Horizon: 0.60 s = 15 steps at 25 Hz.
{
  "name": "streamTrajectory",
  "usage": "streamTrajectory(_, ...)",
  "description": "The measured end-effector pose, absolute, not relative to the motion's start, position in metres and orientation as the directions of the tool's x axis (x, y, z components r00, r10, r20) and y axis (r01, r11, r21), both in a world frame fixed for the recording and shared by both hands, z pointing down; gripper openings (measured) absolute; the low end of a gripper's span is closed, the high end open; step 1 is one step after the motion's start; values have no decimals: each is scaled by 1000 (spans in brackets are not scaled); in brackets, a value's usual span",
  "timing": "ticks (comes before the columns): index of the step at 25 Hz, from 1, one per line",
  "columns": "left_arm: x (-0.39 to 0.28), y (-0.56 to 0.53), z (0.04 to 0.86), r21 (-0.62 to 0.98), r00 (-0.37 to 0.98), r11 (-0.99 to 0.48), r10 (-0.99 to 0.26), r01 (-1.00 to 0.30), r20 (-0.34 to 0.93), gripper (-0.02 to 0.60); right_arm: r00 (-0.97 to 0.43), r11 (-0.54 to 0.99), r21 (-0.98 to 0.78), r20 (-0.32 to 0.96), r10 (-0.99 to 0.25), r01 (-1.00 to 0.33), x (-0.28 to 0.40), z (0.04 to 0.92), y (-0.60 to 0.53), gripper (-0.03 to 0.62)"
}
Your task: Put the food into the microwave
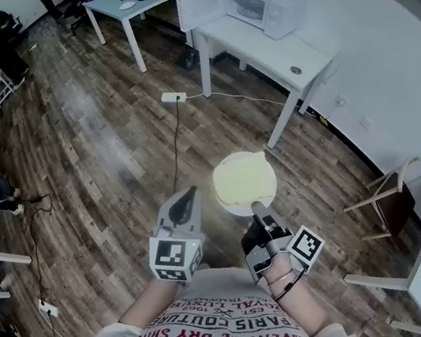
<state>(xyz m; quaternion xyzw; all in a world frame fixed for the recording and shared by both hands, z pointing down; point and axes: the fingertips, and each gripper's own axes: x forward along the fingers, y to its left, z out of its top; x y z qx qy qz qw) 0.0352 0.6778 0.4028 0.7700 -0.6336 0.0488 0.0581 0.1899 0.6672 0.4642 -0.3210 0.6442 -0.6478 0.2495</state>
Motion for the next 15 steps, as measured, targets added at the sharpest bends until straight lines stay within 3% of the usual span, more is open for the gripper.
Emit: streamTrajectory(15, 22, 683, 410, 55, 208, -201, -966, -978, 154, 8, -655, -87, -993, 121, -746, -84, 180, 469, 674, 20)
